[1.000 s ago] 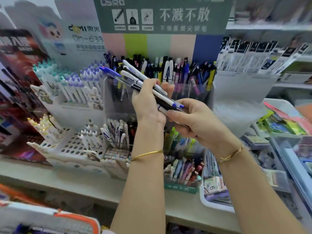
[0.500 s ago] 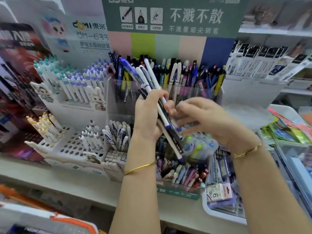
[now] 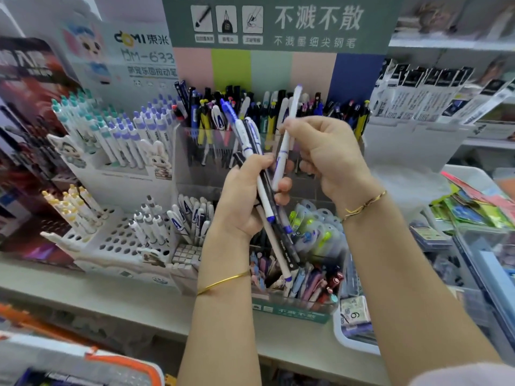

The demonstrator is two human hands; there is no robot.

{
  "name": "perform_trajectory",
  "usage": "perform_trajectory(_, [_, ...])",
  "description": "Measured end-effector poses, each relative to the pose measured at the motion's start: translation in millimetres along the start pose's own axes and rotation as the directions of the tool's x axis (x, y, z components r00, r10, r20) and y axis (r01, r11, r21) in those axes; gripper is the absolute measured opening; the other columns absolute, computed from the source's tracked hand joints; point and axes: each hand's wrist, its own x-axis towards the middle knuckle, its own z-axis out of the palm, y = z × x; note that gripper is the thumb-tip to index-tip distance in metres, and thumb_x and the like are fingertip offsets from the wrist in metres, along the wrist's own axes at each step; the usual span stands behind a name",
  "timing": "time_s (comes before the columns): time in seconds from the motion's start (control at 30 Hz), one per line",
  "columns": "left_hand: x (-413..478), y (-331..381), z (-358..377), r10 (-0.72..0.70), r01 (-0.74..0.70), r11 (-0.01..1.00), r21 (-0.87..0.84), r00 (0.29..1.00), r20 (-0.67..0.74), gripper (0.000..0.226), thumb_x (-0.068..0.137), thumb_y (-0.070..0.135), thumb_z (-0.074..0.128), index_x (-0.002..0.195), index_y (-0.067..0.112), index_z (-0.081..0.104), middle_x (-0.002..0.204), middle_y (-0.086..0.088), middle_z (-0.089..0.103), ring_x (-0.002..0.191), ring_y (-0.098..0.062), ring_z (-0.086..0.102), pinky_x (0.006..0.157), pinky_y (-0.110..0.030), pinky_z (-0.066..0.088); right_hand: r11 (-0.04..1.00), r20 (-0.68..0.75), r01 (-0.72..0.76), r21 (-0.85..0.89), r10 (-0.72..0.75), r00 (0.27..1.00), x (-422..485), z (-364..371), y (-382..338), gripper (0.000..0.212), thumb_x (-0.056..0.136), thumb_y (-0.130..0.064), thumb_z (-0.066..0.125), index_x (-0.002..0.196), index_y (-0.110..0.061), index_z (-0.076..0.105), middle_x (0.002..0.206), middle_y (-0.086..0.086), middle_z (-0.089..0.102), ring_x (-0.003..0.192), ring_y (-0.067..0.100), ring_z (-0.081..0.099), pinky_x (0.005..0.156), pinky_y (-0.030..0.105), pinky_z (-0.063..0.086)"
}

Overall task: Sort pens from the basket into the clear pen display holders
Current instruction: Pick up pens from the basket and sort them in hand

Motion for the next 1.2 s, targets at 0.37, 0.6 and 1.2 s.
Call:
perform_trajectory(0.37, [3.9,-7.2,1.2,-0.031,0.023,0.997,-0.072,0.993,-0.11,0.018,0.098,0.014,0.04,0.085,0.009,0.052,0.064,0.002,0.048,0.035,-0.006,0.038,0.036,-0.013,0.034,0.909,0.216,-0.163,0.385,0.082,0.973,-19.8,-33.3,-10.2,0.04,0.09,-0.002,0.023,0.104,-0.001,0.06,0.091,0.022,0.071,0.078,0.03,0.069,0.062,0.032,0.057])
perform_trajectory(0.6, [3.3,-8.9,1.9,-0.071,0.067,0.992,-0.107,0.997,-0.041,0.023,0.099,0.021,0.036,0.084,0.011,0.049,0.066,0.003,0.039,0.034,-0.005,0.037,0.035,-0.013,0.034,0.989,0.259,-0.056,0.138,0.018,0.966,-30.5,-30.6,-3.9,0.07,0.073,0.029,0.021,0.126,-0.001,0.053,0.119,0.022,0.061,0.099,0.029,0.067,0.077,0.036,0.059])
perform_trajectory(1.2, [-1.0,-4.9,-1.1,-0.019,0.002,0.978,0.207,0.997,0.08,0.013,0.093,0.012,0.048,0.081,0.008,0.05,0.058,0.0,0.05,0.033,-0.007,0.04,0.035,-0.014,0.033,0.979,0.158,-0.193,-0.061,0.2,0.967,-14.6,-0.6,4.2,0.03,0.096,-0.021,0.055,0.069,-0.01,0.046,0.045,-0.001,0.042,0.038,0.011,0.04,0.033,0.017,0.03])
